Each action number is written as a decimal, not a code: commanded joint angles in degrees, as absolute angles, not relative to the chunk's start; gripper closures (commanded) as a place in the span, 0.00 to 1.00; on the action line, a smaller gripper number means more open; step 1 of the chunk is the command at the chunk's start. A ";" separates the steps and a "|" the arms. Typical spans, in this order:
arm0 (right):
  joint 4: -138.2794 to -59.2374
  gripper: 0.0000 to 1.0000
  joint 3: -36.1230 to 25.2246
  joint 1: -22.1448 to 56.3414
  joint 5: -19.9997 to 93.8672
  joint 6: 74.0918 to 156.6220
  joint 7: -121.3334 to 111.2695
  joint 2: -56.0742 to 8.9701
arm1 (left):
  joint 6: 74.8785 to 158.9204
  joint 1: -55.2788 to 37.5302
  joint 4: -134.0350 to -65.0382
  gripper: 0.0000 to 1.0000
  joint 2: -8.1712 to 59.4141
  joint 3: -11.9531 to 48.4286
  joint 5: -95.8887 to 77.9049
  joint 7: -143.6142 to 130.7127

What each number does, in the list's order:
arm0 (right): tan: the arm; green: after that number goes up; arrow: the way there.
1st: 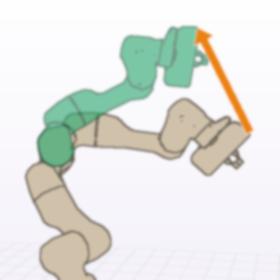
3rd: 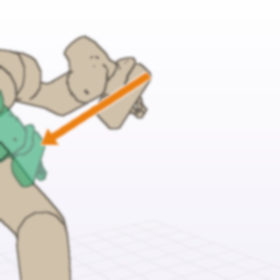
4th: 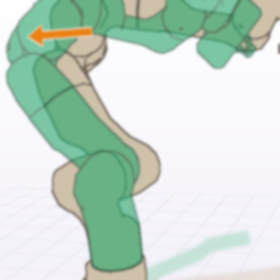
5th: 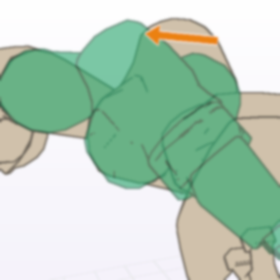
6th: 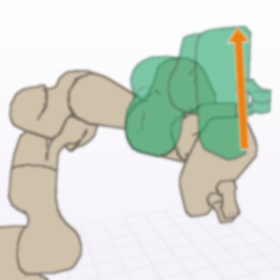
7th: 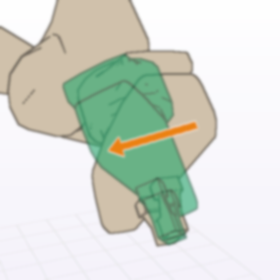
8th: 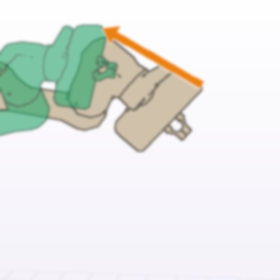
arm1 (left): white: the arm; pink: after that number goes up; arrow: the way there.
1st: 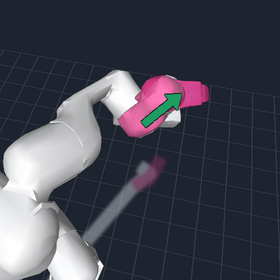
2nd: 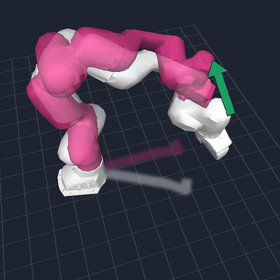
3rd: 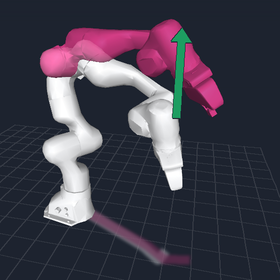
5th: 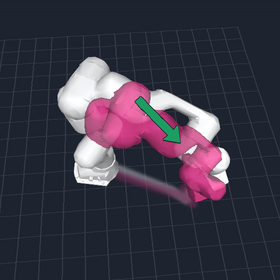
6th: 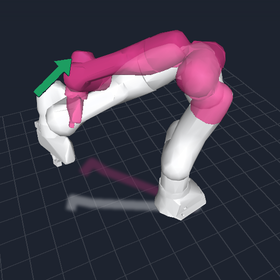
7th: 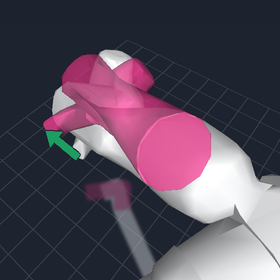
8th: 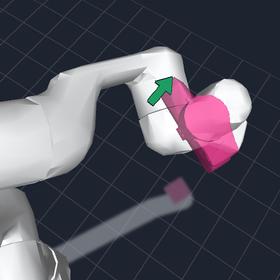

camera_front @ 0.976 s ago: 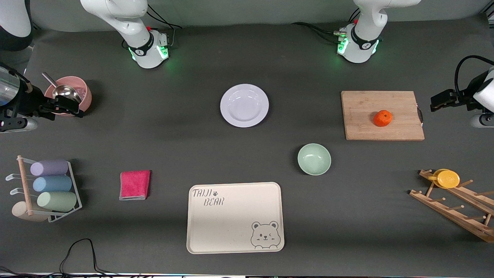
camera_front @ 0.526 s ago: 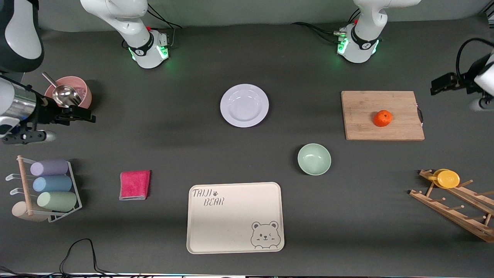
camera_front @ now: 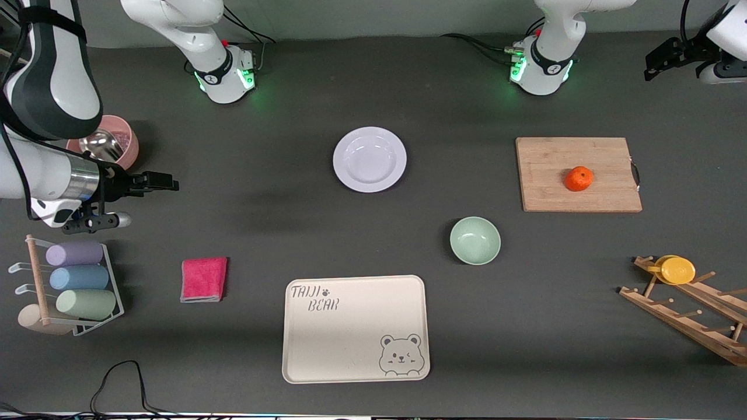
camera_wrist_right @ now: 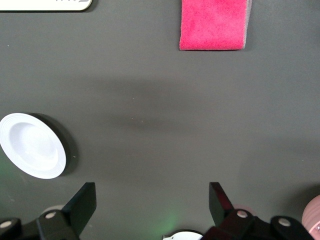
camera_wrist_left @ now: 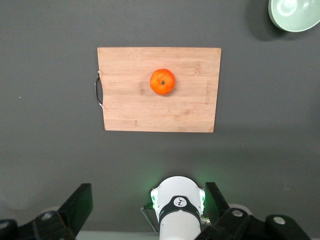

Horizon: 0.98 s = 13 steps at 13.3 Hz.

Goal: Place orange and plate with both arms
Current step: 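Move the left gripper toward the orange while the right gripper extends, then lower the left gripper onto the orange and close it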

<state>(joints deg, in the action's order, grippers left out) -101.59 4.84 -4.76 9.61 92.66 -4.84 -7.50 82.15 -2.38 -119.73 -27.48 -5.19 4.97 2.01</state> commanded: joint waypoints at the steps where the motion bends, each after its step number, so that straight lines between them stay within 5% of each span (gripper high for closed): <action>1: -101.43 0.00 4.13 -4.57 10.72 94.91 -4.66 -7.99 | 86.20 -2.46 -123.82 0.00 -27.33 -4.92 5.80 1.41; 8: -99.23 0.00 3.69 -5.62 10.20 99.84 -4.48 -10.37 | 108.60 -0.70 -143.32 0.00 -26.11 -5.01 5.80 1.41; 13: -98.17 0.00 2.46 -5.98 10.37 101.95 -4.57 -10.98 | 123.19 0.09 -148.70 0.00 -17.51 -5.10 5.80 1.49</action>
<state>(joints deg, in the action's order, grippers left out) -99.39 2.55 -5.98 9.62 101.07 -4.81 -9.89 118.09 -0.39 -147.42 -21.36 -5.21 5.13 1.82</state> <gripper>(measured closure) 0.000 0.000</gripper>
